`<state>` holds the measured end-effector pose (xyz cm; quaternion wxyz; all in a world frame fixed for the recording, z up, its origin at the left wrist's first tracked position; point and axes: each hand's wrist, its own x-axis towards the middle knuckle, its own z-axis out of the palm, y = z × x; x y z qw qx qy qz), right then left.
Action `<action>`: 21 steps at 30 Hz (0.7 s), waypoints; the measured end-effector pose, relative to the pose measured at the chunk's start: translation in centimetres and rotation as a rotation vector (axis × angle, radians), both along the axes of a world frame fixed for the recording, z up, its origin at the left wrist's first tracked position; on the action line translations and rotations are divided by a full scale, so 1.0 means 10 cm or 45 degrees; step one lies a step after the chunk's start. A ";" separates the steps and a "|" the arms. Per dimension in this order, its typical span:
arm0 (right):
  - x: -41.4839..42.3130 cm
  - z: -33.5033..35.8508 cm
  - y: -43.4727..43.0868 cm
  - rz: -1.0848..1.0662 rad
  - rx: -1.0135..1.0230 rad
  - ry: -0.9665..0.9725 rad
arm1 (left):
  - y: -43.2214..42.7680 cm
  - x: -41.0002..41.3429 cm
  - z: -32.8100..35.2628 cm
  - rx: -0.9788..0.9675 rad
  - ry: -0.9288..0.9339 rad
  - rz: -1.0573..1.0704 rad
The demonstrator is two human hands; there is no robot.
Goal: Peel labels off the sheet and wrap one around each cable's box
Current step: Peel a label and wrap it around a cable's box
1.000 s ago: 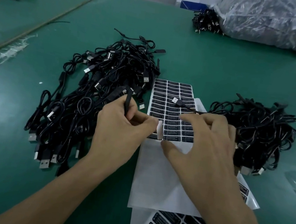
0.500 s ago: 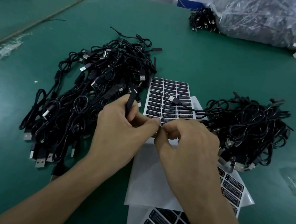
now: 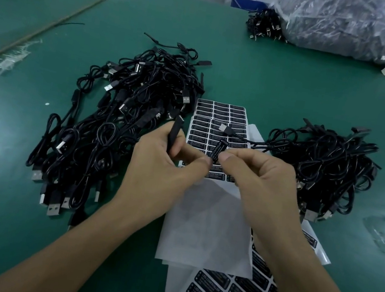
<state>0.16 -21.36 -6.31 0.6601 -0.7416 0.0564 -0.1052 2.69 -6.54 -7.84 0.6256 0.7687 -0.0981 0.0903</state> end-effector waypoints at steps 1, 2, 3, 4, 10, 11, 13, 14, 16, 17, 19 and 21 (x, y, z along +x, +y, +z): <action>0.00 0.00 0.00 0.001 -0.002 -0.002 | 0.00 0.00 0.00 -0.006 0.002 0.000; 0.00 0.00 0.00 -0.002 -0.006 -0.008 | 0.00 0.00 -0.01 -0.005 -0.001 -0.005; 0.00 0.00 0.01 -0.013 -0.014 -0.020 | 0.00 -0.01 -0.01 -0.002 -0.006 -0.021; 0.00 0.00 0.01 -0.031 -0.027 -0.042 | 0.00 -0.02 -0.01 0.000 -0.011 -0.052; -0.02 0.03 0.03 -0.079 0.093 -0.186 | -0.01 -0.05 -0.02 0.161 0.038 -0.203; -0.03 0.03 0.04 -0.050 0.118 -0.189 | -0.01 -0.05 -0.01 0.184 0.027 -0.223; -0.03 0.02 0.07 -0.006 0.096 -0.201 | 0.00 -0.06 0.00 0.230 -0.015 -0.279; -0.04 0.02 0.08 0.004 0.080 -0.210 | 0.00 -0.06 0.00 0.256 -0.037 -0.312; -0.03 0.02 0.07 0.006 0.082 -0.224 | -0.01 -0.07 0.00 0.285 -0.054 -0.366; -0.03 0.02 0.06 0.000 0.089 -0.227 | -0.01 -0.06 -0.01 0.294 -0.065 -0.376; -0.01 0.02 0.03 -0.021 0.115 -0.219 | 0.01 -0.04 -0.03 0.339 -0.128 -0.335; 0.00 0.01 0.00 -0.048 0.145 -0.213 | 0.04 -0.01 -0.04 0.432 -0.205 -0.236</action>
